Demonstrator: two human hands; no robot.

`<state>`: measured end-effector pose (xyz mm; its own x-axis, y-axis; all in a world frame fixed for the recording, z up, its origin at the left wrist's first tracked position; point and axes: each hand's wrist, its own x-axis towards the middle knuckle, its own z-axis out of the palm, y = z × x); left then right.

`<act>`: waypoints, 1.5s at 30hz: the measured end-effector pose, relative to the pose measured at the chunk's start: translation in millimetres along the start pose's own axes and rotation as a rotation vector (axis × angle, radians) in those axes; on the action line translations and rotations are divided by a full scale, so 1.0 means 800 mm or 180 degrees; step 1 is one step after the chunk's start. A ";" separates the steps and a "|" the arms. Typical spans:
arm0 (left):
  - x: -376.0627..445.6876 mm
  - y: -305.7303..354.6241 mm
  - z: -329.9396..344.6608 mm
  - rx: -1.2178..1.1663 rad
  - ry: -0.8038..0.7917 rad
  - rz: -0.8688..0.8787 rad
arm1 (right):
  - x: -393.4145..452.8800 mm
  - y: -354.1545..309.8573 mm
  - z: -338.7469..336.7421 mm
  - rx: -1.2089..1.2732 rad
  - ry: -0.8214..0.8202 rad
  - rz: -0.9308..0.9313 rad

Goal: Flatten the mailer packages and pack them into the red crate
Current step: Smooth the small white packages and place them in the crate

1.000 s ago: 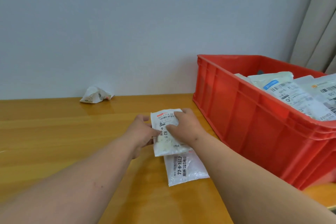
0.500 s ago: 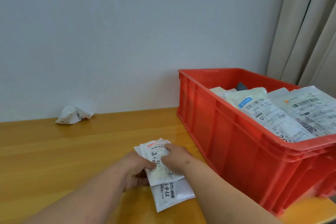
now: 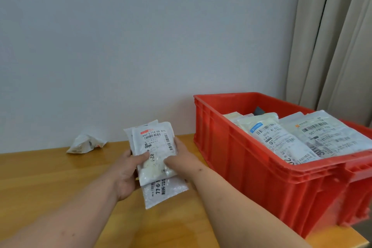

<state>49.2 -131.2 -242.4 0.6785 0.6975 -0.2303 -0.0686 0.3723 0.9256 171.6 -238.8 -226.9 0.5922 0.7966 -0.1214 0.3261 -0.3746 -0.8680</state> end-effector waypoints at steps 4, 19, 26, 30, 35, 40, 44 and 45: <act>-0.003 0.037 0.014 -0.0105 -0.0005 0.0298 | -0.003 -0.043 -0.022 -0.0066 0.0221 -0.0189; 0.029 0.147 0.186 0.0755 -0.0066 0.1420 | 0.007 -0.136 -0.206 -0.0625 0.1360 -0.0975; 0.094 0.149 0.273 0.1537 -0.0346 0.1751 | 0.052 -0.116 -0.298 -0.0773 0.1879 -0.0835; 0.125 0.131 0.296 0.2119 -0.0460 0.1702 | 0.085 -0.079 -0.318 -0.0917 0.1813 -0.0546; 0.160 0.112 0.298 0.3161 -0.0319 0.1533 | 0.120 -0.044 -0.323 -0.1726 0.1236 -0.0006; 0.171 0.102 0.283 0.4445 -0.0243 0.1534 | 0.131 -0.023 -0.306 -0.2609 0.0228 0.0751; 0.170 0.099 0.262 0.3977 -0.0320 0.1666 | 0.137 -0.016 -0.298 -0.3767 -0.0130 0.1052; 0.166 0.100 0.255 0.3916 -0.0285 0.1678 | 0.135 -0.019 -0.299 -0.3862 -0.0054 0.0998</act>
<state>283.5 -133.6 -137.5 0.8234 0.5265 0.2117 0.3307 -0.7483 0.5750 407.1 -260.4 -111.7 0.7604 0.5969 -0.2561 0.6458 -0.7367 0.2006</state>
